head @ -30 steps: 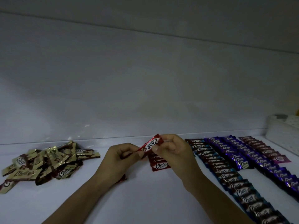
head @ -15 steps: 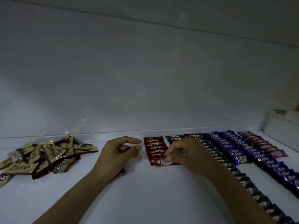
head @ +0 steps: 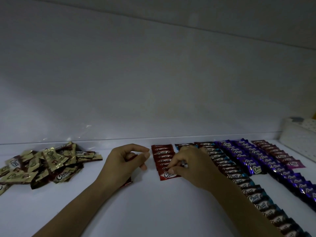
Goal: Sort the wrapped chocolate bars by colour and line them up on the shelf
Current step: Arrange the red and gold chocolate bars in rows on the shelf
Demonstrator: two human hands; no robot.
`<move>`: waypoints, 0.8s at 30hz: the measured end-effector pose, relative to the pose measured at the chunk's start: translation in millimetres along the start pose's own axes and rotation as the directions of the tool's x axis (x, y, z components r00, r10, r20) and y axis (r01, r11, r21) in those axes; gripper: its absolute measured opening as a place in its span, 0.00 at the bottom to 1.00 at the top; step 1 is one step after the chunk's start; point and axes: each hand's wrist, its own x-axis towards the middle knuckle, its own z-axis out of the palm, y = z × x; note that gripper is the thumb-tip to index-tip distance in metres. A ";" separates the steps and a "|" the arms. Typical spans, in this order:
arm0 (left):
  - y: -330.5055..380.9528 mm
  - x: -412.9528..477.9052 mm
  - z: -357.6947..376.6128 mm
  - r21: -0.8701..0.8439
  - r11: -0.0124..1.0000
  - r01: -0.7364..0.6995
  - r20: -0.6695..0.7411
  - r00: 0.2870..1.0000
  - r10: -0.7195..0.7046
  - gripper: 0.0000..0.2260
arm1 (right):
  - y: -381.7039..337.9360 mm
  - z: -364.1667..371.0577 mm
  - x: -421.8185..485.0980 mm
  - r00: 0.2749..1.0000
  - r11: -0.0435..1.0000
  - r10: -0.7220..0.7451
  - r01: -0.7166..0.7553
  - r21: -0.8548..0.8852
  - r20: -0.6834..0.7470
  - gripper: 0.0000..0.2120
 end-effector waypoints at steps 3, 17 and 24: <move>-0.6 0.6 0.6 -0.014 1.000 0.007 -0.005 1.000 -0.007 0.05 | 1.4 2.2 0.2 1.000 1.000 0.002 -0.002 -0.008 -0.006 0.04; 13.2 -9.5 23.5 -0.129 0.991 -0.037 -0.341 0.940 -0.009 0.13 | -68.8 30.2 -7.1 0.992 0.686 0.094 -0.127 0.716 0.086 0.09; 22.0 -10.3 30.1 -0.254 0.954 0.160 -0.274 0.934 -0.229 0.19 | -62.0 17.8 -5.1 0.984 0.578 0.176 -0.122 0.807 0.022 0.04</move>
